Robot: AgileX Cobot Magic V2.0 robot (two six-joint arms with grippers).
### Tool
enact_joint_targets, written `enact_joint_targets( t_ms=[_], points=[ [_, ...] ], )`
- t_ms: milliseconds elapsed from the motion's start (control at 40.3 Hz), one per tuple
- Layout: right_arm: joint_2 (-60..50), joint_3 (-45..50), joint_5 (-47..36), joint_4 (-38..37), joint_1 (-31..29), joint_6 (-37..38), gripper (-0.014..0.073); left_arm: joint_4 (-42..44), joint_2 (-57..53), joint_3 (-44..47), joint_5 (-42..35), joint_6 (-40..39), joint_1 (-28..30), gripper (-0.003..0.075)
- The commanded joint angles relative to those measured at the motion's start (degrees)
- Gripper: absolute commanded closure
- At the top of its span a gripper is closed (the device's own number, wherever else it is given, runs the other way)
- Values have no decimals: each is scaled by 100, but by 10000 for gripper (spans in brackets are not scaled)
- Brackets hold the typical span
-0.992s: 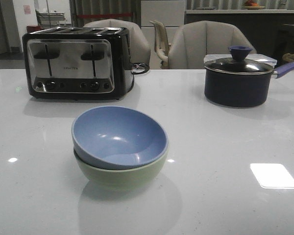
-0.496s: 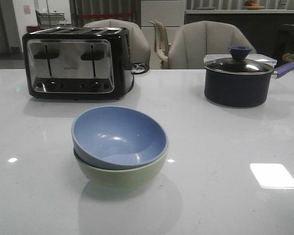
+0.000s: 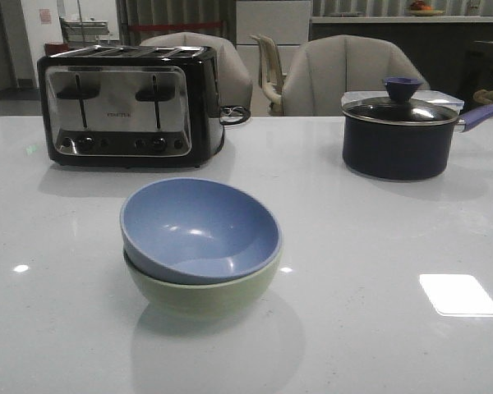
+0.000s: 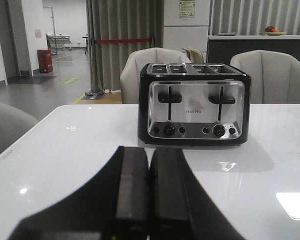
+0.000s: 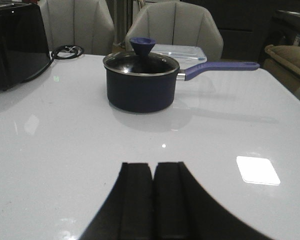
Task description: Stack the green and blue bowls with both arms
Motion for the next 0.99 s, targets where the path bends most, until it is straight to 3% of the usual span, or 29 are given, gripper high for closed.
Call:
enact_joint_targets(
  t_ms=[0, 967],
  points=[
    [-126, 25, -789, -36, -52, -39, 559, 0, -121, 113, -509, -71, -44, 619],
    [-126, 29, -1503, -267, -64, 501, 559, 0, -121, 113, -509, -71, -44, 619]
  ],
)
